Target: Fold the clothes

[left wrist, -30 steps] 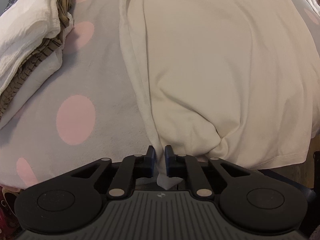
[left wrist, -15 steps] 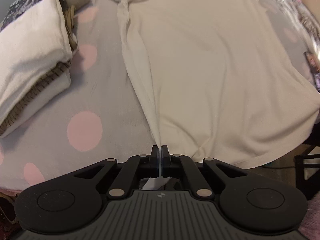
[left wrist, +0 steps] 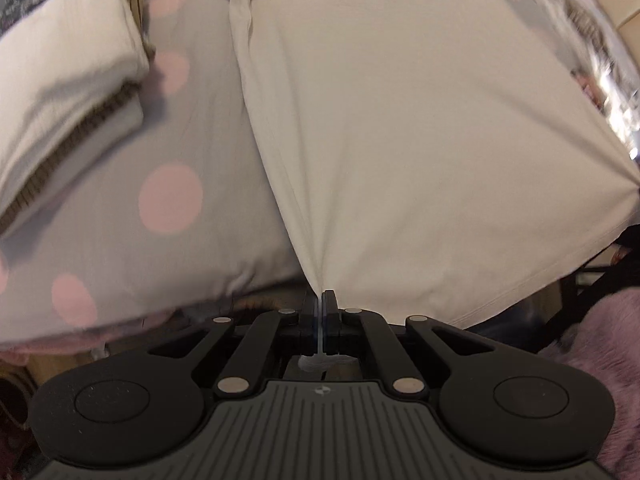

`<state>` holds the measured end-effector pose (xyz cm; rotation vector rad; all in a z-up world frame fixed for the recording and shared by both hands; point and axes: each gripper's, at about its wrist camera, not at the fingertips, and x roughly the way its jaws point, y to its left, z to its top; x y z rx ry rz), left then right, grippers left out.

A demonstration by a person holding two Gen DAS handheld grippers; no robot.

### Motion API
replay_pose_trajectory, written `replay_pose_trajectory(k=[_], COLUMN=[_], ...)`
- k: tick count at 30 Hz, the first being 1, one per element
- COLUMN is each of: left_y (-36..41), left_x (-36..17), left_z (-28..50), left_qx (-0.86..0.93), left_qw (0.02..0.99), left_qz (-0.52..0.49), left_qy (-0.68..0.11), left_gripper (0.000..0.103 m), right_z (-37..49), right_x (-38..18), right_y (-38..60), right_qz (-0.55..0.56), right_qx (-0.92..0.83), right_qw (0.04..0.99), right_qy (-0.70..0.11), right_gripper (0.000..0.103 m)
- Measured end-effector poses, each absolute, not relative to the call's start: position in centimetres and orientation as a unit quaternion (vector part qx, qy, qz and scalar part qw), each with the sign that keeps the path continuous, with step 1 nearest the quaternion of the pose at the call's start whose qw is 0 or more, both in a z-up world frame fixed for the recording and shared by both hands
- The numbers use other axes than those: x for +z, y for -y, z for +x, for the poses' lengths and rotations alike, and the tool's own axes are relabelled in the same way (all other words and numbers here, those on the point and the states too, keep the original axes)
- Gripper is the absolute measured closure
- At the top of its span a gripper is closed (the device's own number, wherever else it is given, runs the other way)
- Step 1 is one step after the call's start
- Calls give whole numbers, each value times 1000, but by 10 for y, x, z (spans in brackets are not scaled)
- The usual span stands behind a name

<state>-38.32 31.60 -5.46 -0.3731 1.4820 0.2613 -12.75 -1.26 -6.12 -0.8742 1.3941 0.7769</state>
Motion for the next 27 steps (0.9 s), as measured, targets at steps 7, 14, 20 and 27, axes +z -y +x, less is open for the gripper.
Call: replay_pose_trajectory(k=[7, 14, 20, 27], left_y=[-319, -328, -348, -377], left_x=[-100, -104, -76, -59], left_z=[-380, -377, -341, -285], left_qx=[124, 125, 141, 162], left_qw=[677, 661, 712, 758], left_qz=[-166, -175, -192, -203], left_qy=[-706, -719, -660, -598], left_gripper=[103, 99, 97, 96], right_z=[-131, -119, -85, -21], right_x=[-97, -101, -85, -71], right_y=[1, -6, -30, -67], right_qz=[-381, -374, -337, -250], right_qx=[329, 313, 312, 287], right_qw=[591, 595, 638, 703], right_qy=[-630, -639, -618, -601], right_gripper=[101, 89, 89, 79])
